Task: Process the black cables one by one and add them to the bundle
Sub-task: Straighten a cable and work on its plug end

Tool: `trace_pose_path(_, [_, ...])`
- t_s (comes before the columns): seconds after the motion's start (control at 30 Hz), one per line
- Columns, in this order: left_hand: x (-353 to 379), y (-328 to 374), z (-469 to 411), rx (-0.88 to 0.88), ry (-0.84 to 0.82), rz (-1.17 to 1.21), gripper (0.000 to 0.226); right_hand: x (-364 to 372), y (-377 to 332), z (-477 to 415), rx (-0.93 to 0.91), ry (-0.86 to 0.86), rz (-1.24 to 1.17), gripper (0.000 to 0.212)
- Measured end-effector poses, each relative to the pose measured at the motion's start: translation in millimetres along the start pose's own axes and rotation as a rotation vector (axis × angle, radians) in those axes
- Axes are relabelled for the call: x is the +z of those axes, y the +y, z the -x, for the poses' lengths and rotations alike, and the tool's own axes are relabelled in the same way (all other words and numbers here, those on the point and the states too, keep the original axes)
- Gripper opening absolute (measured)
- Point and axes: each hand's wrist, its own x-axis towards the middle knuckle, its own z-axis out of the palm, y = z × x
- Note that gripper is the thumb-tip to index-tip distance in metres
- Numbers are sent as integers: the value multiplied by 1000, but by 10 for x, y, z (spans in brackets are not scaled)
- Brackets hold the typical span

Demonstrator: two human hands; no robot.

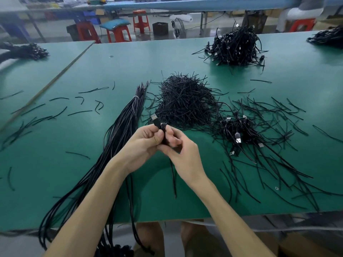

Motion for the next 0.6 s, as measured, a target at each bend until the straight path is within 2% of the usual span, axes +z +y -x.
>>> trace_pose_path(0.13, [13,-71,-33,94,127,-201,19,-5,19,-18,-2,99,74,38])
trace_pose_path(0.27, [42,-122,-56,177,310,-407,12,-21,44,-18,69,77,100,34])
trace_pose_path(0.37, [-6,-103,-65,164,435,-524,14,-29,55,-12,102,58,76,26])
trace_pose_path(0.47, [11,-97,-56,112,424,-518,27,-25,71,-14,133,22,99,18])
trace_pose_path(0.6, [23,-128,-50,133,448,-570,18,-36,73,-13,145,21,115,21])
